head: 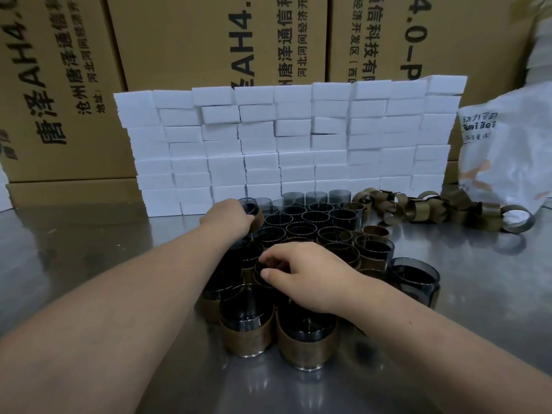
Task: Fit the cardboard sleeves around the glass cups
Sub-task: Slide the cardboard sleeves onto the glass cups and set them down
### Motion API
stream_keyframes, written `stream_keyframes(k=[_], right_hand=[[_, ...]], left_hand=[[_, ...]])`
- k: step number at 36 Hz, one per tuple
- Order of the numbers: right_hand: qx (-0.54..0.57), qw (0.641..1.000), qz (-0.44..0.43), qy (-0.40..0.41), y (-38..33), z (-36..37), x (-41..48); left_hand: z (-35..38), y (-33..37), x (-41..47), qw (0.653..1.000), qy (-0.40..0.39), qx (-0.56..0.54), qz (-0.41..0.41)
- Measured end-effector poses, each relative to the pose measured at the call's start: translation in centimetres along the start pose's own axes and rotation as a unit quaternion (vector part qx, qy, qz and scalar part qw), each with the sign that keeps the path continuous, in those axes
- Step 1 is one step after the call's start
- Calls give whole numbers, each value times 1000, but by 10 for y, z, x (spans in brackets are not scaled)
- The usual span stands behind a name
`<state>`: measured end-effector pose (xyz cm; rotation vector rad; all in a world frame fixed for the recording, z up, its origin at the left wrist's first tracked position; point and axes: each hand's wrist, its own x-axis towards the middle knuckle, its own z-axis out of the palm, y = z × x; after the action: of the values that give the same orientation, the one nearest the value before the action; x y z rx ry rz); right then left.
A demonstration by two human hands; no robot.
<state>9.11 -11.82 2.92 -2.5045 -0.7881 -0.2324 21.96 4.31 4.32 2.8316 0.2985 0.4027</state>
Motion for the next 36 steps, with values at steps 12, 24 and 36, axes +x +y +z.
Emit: stream_keyframes(k=[12, 24, 36], right_hand=[[-22, 1000, -12, 1, 2, 3, 1], [3, 987, 30, 155, 5, 2, -1], [221, 916, 83, 323, 39, -67, 15]], left_hand=[[9, 6, -2, 995, -60, 48, 58], [9, 11, -80, 980, -130, 62, 140], [14, 12, -77, 989, -90, 54, 108]])
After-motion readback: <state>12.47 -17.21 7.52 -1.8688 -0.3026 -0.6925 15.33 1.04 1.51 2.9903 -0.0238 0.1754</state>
